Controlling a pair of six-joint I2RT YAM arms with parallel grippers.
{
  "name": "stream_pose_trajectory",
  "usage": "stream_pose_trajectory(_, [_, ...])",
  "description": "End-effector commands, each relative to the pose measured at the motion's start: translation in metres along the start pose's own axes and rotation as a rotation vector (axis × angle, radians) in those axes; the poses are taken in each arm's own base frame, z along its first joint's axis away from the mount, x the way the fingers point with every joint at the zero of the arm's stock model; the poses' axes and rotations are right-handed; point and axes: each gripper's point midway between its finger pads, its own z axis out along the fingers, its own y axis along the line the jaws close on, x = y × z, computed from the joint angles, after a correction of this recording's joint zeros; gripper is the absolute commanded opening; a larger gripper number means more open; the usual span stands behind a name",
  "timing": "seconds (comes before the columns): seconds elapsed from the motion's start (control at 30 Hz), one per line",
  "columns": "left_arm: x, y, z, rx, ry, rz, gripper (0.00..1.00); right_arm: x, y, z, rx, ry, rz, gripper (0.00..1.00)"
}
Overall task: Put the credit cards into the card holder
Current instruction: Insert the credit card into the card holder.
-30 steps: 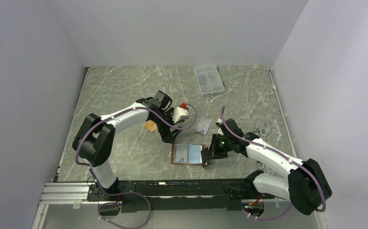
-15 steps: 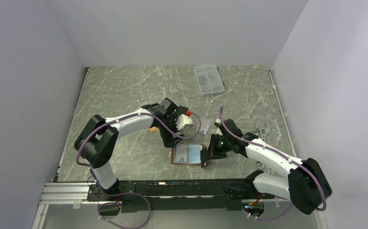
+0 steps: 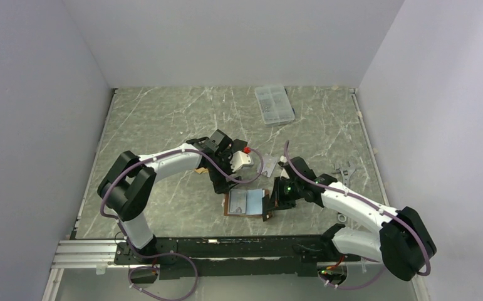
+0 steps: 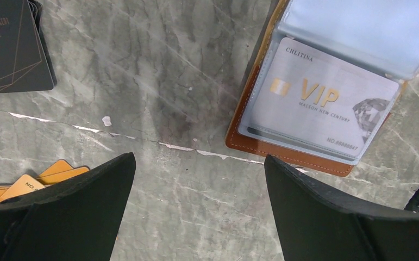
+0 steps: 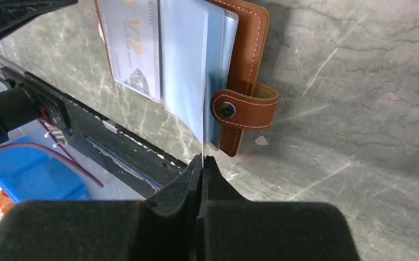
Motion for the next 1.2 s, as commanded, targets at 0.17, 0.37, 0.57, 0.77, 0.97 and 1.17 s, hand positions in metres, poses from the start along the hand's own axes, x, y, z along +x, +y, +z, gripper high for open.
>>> stream_pose_trajectory(0.17, [-0.016, -0.002, -0.011, -0.003, -0.064, 0.041, 0.94, -0.028, 0.031, -0.024, -0.049, -0.1, -0.053, 0.0])
stream_pose_trajectory(0.37, [-0.015, -0.009, -0.012, 0.027, -0.076, 0.052, 0.92, -0.03, 0.049, -0.02, -0.124, -0.088, -0.064, 0.0])
stream_pose_trajectory(0.57, [-0.021, -0.011, -0.022, 0.038, -0.114, 0.076, 0.92, -0.032, 0.072, -0.009, -0.195, -0.073, -0.086, 0.0])
stream_pose_trajectory(0.77, [-0.023, -0.005, -0.038, 0.05, -0.152, 0.094, 0.94, -0.033, 0.085, 0.013, -0.202, -0.03, -0.113, 0.0])
stream_pose_trajectory(0.97, [-0.018, -0.008, -0.048, 0.06, -0.162, 0.149, 0.94, -0.032, 0.067, 0.026, -0.161, -0.015, -0.097, 0.0])
stream_pose_trajectory(1.17, [-0.021, -0.022, -0.04, 0.071, -0.154, 0.229, 0.93, -0.028, 0.046, 0.035, -0.153, -0.011, -0.052, 0.0])
